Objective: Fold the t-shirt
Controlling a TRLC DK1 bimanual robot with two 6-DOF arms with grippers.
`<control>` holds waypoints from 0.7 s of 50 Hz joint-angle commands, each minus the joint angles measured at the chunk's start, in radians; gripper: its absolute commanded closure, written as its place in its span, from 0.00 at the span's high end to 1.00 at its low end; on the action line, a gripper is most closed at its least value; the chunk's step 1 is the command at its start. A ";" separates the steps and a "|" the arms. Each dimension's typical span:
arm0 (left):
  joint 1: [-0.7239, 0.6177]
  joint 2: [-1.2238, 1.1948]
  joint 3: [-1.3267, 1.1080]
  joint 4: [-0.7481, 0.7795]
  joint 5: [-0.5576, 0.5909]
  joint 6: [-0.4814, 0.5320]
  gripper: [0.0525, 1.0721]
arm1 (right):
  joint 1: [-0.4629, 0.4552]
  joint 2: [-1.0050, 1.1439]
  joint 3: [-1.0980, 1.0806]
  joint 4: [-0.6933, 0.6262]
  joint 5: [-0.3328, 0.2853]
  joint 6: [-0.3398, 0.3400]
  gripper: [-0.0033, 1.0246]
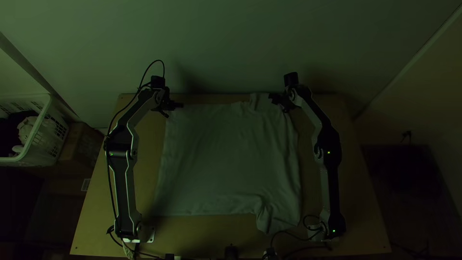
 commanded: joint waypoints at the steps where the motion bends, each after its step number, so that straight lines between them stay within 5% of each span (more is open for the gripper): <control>1: 0.016 -0.027 0.008 -0.006 -0.006 0.008 0.03 | 0.011 0.034 0.021 0.003 0.010 -0.013 0.32; 7: 0.014 -0.032 0.008 -0.006 -0.006 0.005 0.03 | 0.011 0.039 0.021 0.033 0.015 -0.024 0.03; 35: 0.034 -0.053 0.005 -0.006 -0.002 -0.012 0.03 | -0.021 0.034 0.023 0.038 0.069 -0.033 0.03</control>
